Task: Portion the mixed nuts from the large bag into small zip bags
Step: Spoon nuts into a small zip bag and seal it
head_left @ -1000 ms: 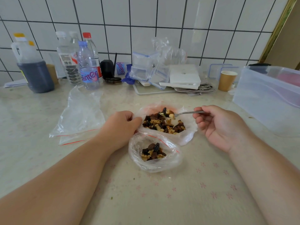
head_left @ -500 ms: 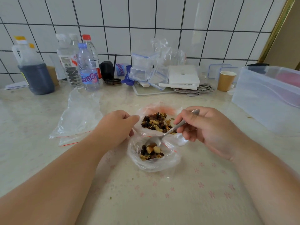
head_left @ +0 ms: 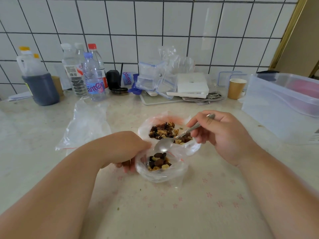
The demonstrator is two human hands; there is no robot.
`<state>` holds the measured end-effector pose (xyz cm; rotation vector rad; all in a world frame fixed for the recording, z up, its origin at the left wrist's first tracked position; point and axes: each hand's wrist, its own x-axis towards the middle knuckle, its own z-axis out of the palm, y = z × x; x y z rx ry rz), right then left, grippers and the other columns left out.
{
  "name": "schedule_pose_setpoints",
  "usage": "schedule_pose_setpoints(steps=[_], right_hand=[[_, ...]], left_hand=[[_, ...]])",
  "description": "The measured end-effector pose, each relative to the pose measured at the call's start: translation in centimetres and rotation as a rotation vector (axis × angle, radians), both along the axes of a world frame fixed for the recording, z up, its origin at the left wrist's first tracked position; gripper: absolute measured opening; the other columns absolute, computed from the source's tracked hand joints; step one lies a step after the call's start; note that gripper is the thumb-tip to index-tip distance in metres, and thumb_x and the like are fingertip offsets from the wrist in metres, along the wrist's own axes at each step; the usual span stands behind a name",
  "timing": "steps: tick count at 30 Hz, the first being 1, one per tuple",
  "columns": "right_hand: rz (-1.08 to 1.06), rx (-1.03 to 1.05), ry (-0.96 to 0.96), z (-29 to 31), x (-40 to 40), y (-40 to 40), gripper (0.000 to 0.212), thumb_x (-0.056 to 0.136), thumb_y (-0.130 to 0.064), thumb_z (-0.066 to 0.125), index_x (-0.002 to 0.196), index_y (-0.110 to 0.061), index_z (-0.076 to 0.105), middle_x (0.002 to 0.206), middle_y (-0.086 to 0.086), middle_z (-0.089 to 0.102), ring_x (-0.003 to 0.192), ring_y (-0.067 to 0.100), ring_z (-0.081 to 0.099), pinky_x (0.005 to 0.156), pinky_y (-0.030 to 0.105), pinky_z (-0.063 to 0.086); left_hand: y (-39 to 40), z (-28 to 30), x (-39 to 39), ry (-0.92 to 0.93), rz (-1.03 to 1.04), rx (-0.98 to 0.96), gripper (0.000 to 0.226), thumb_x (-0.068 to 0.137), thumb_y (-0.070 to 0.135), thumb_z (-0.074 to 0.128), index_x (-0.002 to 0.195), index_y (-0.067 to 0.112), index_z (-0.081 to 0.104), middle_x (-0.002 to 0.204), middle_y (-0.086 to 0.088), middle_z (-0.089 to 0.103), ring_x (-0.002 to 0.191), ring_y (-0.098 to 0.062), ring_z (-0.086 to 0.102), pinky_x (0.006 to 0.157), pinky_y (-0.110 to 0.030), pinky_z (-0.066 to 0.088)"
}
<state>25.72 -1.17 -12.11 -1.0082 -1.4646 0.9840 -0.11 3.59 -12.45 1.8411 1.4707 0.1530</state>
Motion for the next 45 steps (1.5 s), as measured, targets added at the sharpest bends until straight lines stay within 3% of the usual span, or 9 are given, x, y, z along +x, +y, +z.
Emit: schedule_pose_setpoints(steps=[3,7,12,17,22,28,32,38,45], right_hand=[[-0.225,-0.055,0.178,-0.1,0.6,0.9,0.033,0.093,-0.034,0.056,0.075,-0.017,0.077,0.065,0.006,0.067,0.056,0.016,0.058,0.053,0.024,0.048],[-0.551,-0.113,0.092,-0.9,1.4,2.0,0.029,0.097,-0.033,0.056,0.079,-0.018,0.074,0.069,0.003,0.072,0.056,0.009,0.062,0.063,0.031,0.049],[-0.626,-0.080,-0.191,-1.2,0.7,1.7,0.021,0.094,-0.031,0.053,0.086,-0.027,0.071,0.072,-0.012,0.073,0.065,0.006,0.067,0.075,0.036,0.056],[-0.560,-0.094,-0.405,-1.4,0.4,1.4,0.023,0.098,-0.035,0.053,0.087,-0.032,0.072,0.077,-0.008,0.072,0.073,0.012,0.065,0.076,0.037,0.052],[-0.516,-0.183,-0.130,-1.6,0.5,2.0,0.029,0.098,-0.019,0.053,0.080,-0.018,0.076,0.067,-0.002,0.073,0.060,0.011,0.065,0.065,0.030,0.053],[-0.492,-0.313,0.062,-1.9,0.4,2.8,0.027,0.094,-0.008,0.048,0.082,-0.004,0.071,0.058,0.003,0.066,0.048,0.011,0.057,0.045,0.021,0.045],[-0.421,-0.360,0.170,-2.1,-0.3,2.9,0.026,0.096,-0.006,0.048,0.084,-0.002,0.070,0.056,0.003,0.066,0.045,0.008,0.058,0.044,0.017,0.048],[-0.477,-0.387,0.355,-1.8,0.8,2.9,0.029,0.096,-0.010,0.048,0.078,-0.005,0.070,0.053,0.001,0.065,0.043,0.007,0.057,0.042,0.017,0.047],[-0.407,-0.375,0.460,-1.2,1.1,2.7,0.030,0.096,-0.014,0.049,0.079,-0.003,0.070,0.055,0.004,0.063,0.044,0.010,0.054,0.041,0.018,0.042]], left_hand=[[-0.5,0.5,0.4,0.044,-0.002,0.113,0.049,0.106,0.045,0.048,0.078,0.013,0.072,0.051,0.001,0.064,0.041,-0.011,0.054,0.041,-0.016,0.041],[-0.9,1.4,1.1,0.137,0.029,0.183,0.049,0.107,0.049,0.043,0.083,0.016,0.071,0.048,0.001,0.061,0.047,-0.017,0.054,0.045,-0.019,0.042],[-1.2,2.0,1.7,0.196,0.013,0.160,0.048,0.105,0.057,0.039,0.089,0.023,0.069,0.054,-0.003,0.069,0.043,-0.015,0.054,0.043,-0.017,0.043],[-1.1,1.0,0.9,0.132,0.008,0.164,0.045,0.103,0.057,0.046,0.085,0.025,0.071,0.074,-0.011,0.078,0.051,-0.018,0.059,0.052,-0.024,0.048],[-1.5,-1.3,0.0,-0.034,0.056,0.225,0.053,0.100,0.058,0.050,0.067,0.020,0.066,0.046,0.007,0.055,0.038,-0.007,0.048,0.054,-0.027,0.042],[-1.0,-2.5,0.2,-0.070,0.058,0.387,0.053,0.102,0.052,0.047,0.058,0.023,0.044,0.046,0.013,0.043,0.042,-0.005,0.040,0.053,-0.027,0.036],[-1.1,-2.9,0.5,-0.101,0.071,0.395,0.048,0.100,0.056,0.047,0.058,0.033,0.055,0.046,0.015,0.047,0.042,-0.002,0.043,0.052,-0.025,0.036],[-0.9,-2.9,0.6,-0.205,0.174,0.270,0.046,0.095,0.059,0.054,0.064,0.028,0.068,0.044,0.012,0.047,0.035,-0.004,0.040,0.051,-0.026,0.039],[-1.0,-2.7,0.2,-0.192,0.199,0.230,0.044,0.095,0.061,0.055,0.071,0.029,0.073,0.045,0.009,0.053,0.035,-0.006,0.043,0.046,-0.022,0.039]])
